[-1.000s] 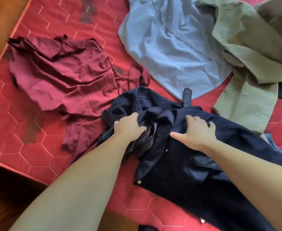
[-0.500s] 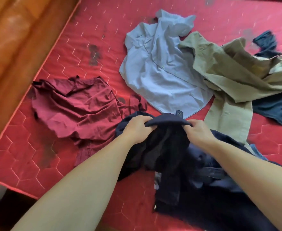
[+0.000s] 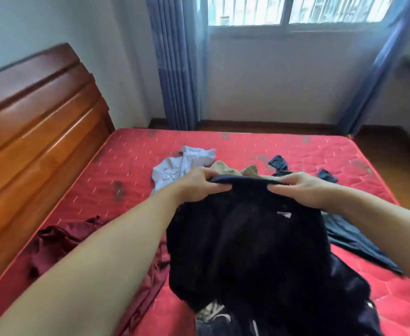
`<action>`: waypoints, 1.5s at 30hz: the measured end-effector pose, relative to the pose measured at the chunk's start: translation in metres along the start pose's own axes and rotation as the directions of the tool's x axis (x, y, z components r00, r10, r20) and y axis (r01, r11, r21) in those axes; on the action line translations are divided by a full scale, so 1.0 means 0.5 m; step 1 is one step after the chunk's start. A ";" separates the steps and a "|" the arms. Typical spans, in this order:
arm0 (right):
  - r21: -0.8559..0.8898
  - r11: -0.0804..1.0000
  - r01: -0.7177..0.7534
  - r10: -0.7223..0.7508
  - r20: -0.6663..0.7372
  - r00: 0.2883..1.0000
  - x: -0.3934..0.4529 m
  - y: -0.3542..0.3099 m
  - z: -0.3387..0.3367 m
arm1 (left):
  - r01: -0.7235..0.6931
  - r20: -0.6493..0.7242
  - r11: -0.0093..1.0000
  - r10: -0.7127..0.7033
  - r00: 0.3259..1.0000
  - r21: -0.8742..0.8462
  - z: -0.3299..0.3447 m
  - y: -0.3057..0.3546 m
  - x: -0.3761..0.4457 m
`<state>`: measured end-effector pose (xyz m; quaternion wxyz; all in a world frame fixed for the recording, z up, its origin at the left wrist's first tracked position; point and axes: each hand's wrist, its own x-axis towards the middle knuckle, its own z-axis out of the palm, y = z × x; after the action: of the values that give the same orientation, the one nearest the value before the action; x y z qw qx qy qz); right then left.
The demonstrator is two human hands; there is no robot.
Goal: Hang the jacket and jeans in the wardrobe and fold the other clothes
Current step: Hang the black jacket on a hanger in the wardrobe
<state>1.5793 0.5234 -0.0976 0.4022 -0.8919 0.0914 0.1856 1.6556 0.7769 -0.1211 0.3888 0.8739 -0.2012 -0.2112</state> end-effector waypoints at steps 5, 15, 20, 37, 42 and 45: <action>0.047 0.997 -0.061 0.062 -0.015 0.998 -0.197 -0.021 -0.130 | -0.198 -0.028 0.978 0.196 0.980 -0.066 -0.008 0.238 -0.062; -0.256 0.958 -0.126 -0.129 -0.783 0.608 -0.487 0.049 -0.200 | -0.503 -0.208 0.834 0.546 0.811 0.229 0.089 0.650 -0.181; -0.031 0.991 0.126 -0.080 -0.912 0.403 -0.532 0.050 -0.156 | -0.594 -0.261 0.776 0.630 0.731 0.209 0.118 0.740 -0.223; -0.391 0.902 -0.183 -0.369 -0.918 0.143 -0.818 -0.163 -0.275 | -0.801 0.015 0.599 0.801 0.598 -0.015 0.035 0.713 -0.245; -0.150 0.965 -0.214 -0.167 -0.984 -0.064 -0.894 -0.165 -0.237 | -0.672 0.093 0.551 0.802 0.590 -0.495 0.089 0.781 -0.328; -0.008 0.987 -0.163 -0.040 -0.979 -0.200 -0.978 -0.172 -0.207 | -0.665 0.163 0.534 0.828 0.537 -0.522 0.146 0.817 -0.387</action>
<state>1.1858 0.5091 0.2217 0.1147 -0.7265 0.3996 -0.5471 1.3798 0.5815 0.1879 0.5614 0.5358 -0.5889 -0.2258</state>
